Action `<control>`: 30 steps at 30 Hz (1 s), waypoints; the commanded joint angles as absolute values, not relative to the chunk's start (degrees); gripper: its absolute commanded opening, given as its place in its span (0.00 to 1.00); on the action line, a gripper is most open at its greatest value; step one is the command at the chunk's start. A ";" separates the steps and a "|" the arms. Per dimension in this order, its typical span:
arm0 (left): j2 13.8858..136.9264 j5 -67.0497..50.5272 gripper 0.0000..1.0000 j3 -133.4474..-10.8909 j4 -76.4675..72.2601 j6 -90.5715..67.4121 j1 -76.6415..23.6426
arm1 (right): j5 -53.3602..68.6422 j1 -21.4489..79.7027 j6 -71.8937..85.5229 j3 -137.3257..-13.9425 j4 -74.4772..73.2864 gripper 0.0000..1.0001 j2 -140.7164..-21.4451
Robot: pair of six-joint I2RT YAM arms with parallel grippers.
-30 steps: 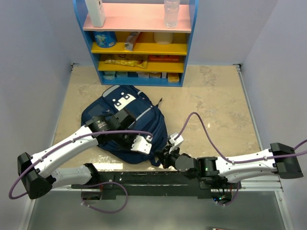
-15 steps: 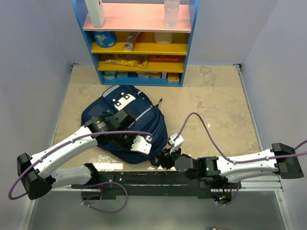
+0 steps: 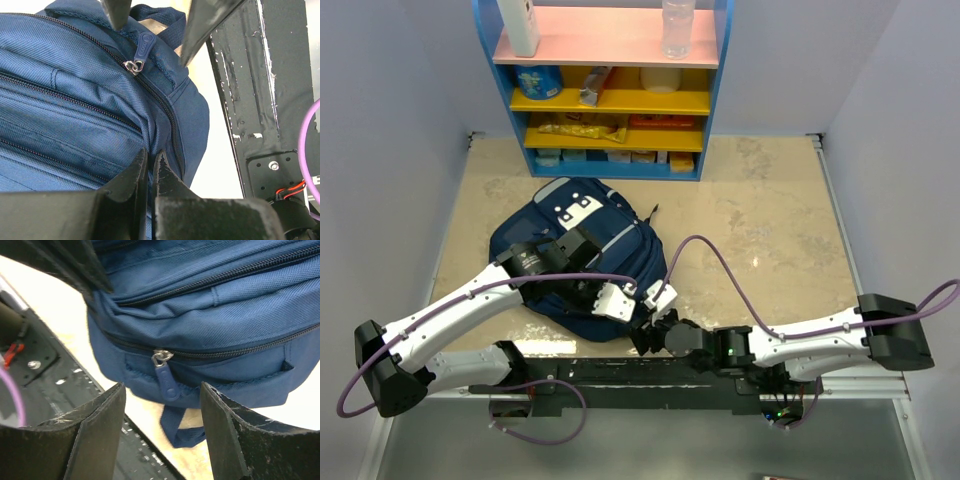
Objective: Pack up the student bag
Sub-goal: Zip the student bag at the center of the board.
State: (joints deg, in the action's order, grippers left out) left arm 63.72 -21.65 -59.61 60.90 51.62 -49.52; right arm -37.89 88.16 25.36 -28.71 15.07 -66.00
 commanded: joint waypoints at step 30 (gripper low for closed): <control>61.61 -24.43 0.01 -59.85 61.25 56.42 -49.48 | -33.83 74.98 34.54 -32.25 -3.94 0.00 -60.64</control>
